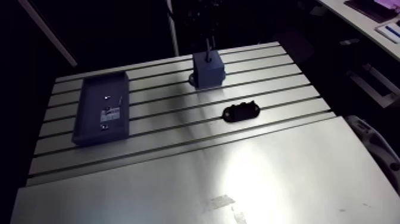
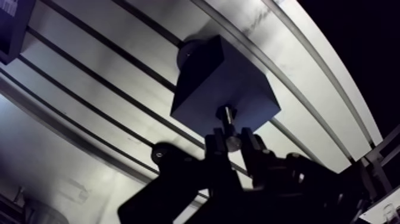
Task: Pick up the M10 bolt and insert it into the hex recess until seated.
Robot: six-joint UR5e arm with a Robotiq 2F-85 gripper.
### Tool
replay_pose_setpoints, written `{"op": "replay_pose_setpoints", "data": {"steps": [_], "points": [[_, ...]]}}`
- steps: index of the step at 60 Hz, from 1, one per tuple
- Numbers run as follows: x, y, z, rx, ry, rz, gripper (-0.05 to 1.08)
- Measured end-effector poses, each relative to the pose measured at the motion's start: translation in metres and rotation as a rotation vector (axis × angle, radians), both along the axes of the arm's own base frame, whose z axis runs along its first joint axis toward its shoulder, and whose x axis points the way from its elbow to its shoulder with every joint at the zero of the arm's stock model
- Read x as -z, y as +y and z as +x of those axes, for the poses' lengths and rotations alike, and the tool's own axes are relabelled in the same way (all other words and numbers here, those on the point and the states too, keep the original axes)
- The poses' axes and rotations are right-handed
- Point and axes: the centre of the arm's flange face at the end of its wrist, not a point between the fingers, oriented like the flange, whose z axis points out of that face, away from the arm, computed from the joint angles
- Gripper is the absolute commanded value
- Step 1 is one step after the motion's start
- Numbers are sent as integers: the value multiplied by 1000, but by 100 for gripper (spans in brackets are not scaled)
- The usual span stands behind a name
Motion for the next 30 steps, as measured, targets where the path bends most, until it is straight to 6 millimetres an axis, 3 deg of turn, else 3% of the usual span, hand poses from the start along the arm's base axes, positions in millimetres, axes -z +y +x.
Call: {"op": "replay_pose_setpoints", "data": {"steps": [30], "points": [[3, 0, -1, -1, -5, -1, 80]]}}
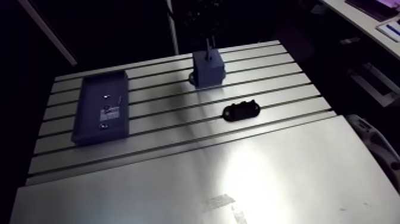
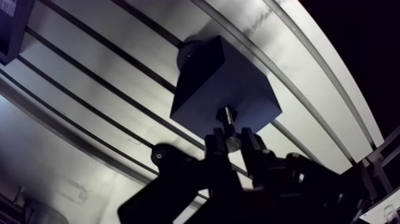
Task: Pick up the M10 bolt and insert it into the hex recess until seated.
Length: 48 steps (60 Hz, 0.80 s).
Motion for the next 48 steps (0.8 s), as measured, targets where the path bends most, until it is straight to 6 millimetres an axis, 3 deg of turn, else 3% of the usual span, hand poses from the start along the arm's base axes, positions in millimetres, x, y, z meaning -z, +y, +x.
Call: {"op": "replay_pose_setpoints", "data": {"steps": [48], "points": [[4, 1, 0, 1, -7, -2, 80]]}}
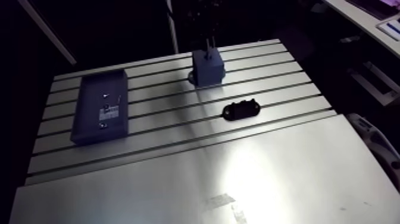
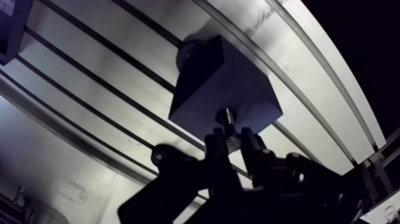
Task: Pick up the M10 bolt and insert it into the hex recess until seated.
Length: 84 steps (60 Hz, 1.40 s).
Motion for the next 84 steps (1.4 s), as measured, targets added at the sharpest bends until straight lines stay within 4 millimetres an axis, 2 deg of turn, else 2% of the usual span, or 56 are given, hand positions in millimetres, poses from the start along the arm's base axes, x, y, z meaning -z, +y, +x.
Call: {"op": "replay_pose_setpoints", "data": {"steps": [16, 17, 18, 19, 20, 21, 22, 23, 24, 25, 26, 27, 28, 29, 30, 35, 71, 84], "points": [[2, 0, 0, 1, -4, -1, 79], [3, 0, 0, 1, -4, -1, 77], [3, 0, 0, 1, -4, -1, 70], [3, 0, 0, 0, -5, -1, 70], [3, -1, 0, 1, -5, -1, 61], [3, -1, 0, 1, -5, -1, 61], [3, -1, 0, 1, -5, -1, 52], [4, -1, 0, 1, -5, -1, 52], [4, -1, 0, 1, -6, -2, 44], [4, -1, 0, 2, -6, -2, 44], [4, -1, 0, 2, -6, -2, 35], [4, -1, 0, 3, -6, -2, 35], [5, -1, 1, 4, -6, -2, 25], [5, -1, 1, 4, -6, -2, 25], [5, -1, 1, 5, -5, -2, 16], [6, -2, 1, 7, 3, 1, 9], [6, -1, 0, 16, 68, 19, 5], [-10, -2, 3, 73, 96, 12, 8]]}}
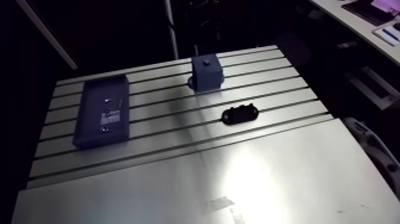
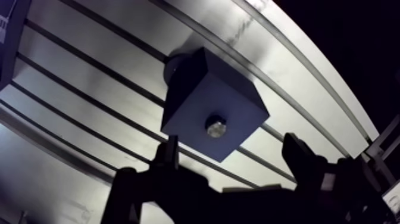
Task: Pick up the M10 bolt and insert it into the hex recess until seated.
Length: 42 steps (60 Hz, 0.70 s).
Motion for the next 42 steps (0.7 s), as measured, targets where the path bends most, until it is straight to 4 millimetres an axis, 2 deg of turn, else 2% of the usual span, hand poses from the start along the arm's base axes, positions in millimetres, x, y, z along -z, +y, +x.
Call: {"op": "replay_pose_setpoints", "data": {"steps": [10, 19, 32, 33, 34, 35, 36, 37, 38, 39, 42], "points": [[-23, -1, 7, 130, 29, -23, 14], [-36, 1, 13, 280, 36, -23, 26], [-42, 1, 19, 448, 34, -4, 55], [-42, 1, 19, 456, 35, -3, 62], [-42, 1, 20, 465, 34, -1, 62], [-42, 1, 20, 473, 35, 0, 67], [-42, 1, 20, 482, 35, 1, 67], [-42, 1, 20, 490, 35, 3, 73], [-42, 1, 20, 496, 36, 3, 73], [-42, 1, 20, 504, 36, 5, 82], [-41, 2, 20, 522, 36, 8, 84]]}}
